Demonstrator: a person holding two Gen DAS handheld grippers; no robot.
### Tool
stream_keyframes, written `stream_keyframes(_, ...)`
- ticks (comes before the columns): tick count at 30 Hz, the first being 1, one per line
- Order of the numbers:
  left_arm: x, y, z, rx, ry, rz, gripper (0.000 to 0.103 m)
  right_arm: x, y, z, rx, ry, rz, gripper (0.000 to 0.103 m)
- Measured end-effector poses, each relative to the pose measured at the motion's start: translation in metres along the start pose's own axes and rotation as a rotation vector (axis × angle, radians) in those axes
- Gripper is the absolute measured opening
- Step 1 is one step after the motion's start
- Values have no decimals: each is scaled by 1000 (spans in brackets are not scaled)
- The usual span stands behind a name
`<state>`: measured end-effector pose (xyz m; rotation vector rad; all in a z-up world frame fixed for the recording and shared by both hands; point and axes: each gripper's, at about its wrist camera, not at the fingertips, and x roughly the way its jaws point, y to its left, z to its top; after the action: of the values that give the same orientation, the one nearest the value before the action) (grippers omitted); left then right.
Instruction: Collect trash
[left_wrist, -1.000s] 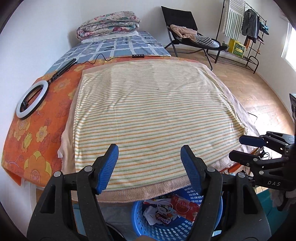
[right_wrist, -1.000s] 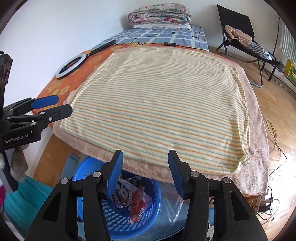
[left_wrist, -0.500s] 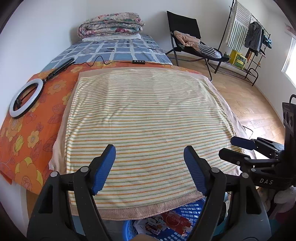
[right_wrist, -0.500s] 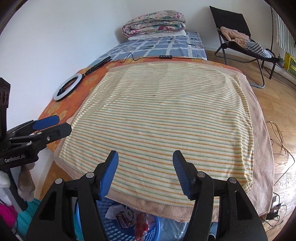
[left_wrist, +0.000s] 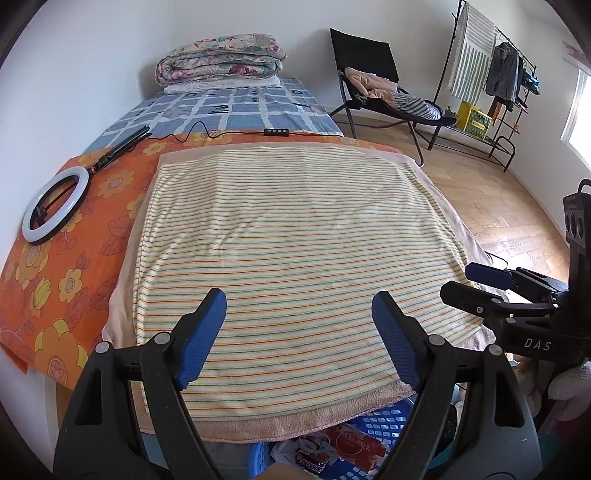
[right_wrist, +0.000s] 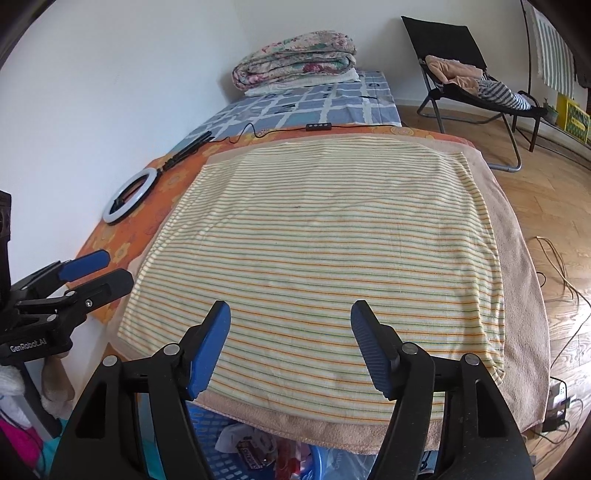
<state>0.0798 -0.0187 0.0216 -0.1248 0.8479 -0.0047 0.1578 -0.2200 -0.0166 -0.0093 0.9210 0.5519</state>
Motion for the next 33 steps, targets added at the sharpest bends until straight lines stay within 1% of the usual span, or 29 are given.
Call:
stream_keyframes(4,-2,3,-3,-3,-6,16,84,-1,3,0,-12,-7,-1,68)
stream_keyframes(11,-1,4,-3,-5,-3,16,85,-2,4,0,-21,-17,-7,68)
stream_keyframes(33,0,6,-5,-11,5,21,85,0,2,-3,-23,-8,-6,68)
